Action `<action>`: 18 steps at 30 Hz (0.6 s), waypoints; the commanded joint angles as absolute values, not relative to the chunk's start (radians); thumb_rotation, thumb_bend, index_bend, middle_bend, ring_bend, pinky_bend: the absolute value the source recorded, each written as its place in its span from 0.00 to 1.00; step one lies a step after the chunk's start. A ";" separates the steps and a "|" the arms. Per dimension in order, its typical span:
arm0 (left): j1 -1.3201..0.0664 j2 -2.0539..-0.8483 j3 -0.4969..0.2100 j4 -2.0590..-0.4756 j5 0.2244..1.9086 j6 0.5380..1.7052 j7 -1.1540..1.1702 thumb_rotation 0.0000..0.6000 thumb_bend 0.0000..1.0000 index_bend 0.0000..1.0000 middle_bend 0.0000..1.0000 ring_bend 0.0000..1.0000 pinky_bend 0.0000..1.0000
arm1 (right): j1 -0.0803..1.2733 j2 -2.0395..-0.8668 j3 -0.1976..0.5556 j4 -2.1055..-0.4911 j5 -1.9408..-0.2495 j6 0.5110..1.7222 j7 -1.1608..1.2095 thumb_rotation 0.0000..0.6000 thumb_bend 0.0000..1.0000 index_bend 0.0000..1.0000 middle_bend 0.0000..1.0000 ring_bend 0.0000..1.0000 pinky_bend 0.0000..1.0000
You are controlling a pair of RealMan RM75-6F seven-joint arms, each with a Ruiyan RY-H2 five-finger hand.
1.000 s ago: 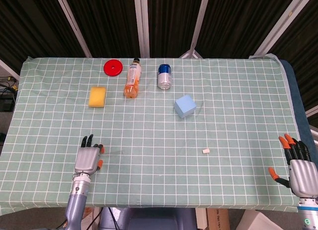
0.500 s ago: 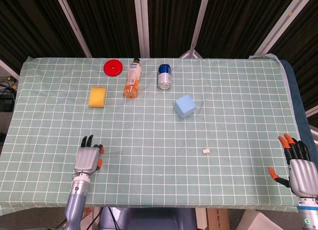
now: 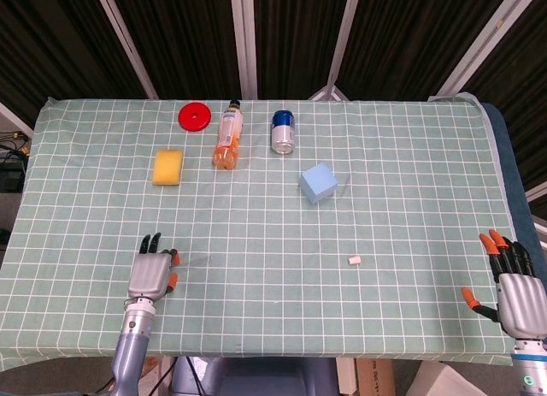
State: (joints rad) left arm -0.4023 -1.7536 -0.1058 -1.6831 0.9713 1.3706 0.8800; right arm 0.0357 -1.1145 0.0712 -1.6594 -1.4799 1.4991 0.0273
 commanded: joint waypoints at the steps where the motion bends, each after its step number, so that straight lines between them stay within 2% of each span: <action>1: -0.403 -1.747 -0.108 -1.692 0.982 1.373 0.864 1.00 0.63 0.46 0.49 0.07 0.00 | 0.036 -1.115 0.071 -1.659 -1.480 1.499 0.027 1.00 0.31 0.00 0.00 0.00 0.00; 13: -0.409 -1.693 -0.125 -1.734 1.034 1.379 0.801 1.00 0.66 0.46 0.50 0.07 0.00 | 0.036 -1.114 0.072 -1.663 -1.477 1.499 0.021 1.00 0.31 0.00 0.00 0.00 0.00; 18: -0.421 -1.656 -0.114 -1.726 1.106 1.364 0.756 1.00 0.66 0.47 0.50 0.07 0.00 | 0.037 -1.114 0.072 -1.663 -1.475 1.496 0.019 1.00 0.31 0.00 0.00 0.00 0.00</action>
